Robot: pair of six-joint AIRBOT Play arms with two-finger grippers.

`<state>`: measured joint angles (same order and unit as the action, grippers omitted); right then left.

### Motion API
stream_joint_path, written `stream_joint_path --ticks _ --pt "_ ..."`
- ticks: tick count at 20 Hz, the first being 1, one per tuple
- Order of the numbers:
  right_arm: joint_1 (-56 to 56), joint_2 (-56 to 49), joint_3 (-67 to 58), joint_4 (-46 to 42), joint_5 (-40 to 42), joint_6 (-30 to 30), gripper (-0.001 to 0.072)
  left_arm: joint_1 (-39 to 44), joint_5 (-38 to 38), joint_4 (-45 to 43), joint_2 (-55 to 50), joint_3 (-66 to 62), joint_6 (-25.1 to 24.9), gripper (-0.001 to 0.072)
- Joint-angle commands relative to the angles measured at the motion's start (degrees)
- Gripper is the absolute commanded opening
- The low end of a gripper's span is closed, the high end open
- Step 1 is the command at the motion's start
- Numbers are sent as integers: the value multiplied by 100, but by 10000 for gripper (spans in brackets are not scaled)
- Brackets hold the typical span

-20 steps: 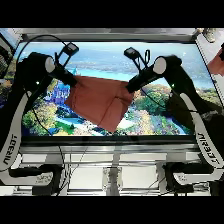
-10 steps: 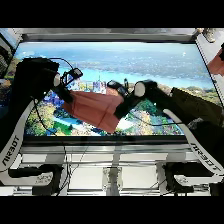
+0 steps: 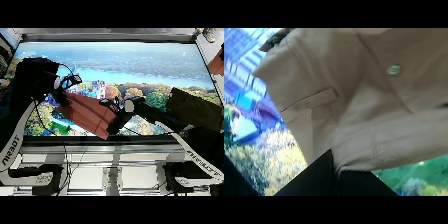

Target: Fold the clothes and pants, and hang the long-sleeved shirts on hangers.

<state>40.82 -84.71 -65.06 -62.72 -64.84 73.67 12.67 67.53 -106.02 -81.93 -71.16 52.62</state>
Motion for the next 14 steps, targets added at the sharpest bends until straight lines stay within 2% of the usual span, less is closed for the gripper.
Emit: stream_joint_path --ticks 1,2,3,5,6,10,12,14 --pt "42 2 39 339 46 44 246 4 72 -52 17 4 -59 136" --pt "42 7 31 439 37 -46 266 4 76 -48 50 4 -61 177" --pt "26 13 28 605 37 -184 270 7 68 -46 101 2 -70 178" --pt "24 17 -17 752 37 -275 361 4 76 -48 247 2 -197 250" --pt "24 20 -70 745 2 -275 382 2 101 -48 343 2 -260 250" --pt "-234 22 -481 706 -308 -275 383 -13 435 -48 678 2 -551 249" --pt "-483 68 -603 708 -155 -264 379 -103 177 -15 732 4 -225 246" --pt "-660 76 -608 610 328 -264 379 -181 -468 129 686 4 632 246"
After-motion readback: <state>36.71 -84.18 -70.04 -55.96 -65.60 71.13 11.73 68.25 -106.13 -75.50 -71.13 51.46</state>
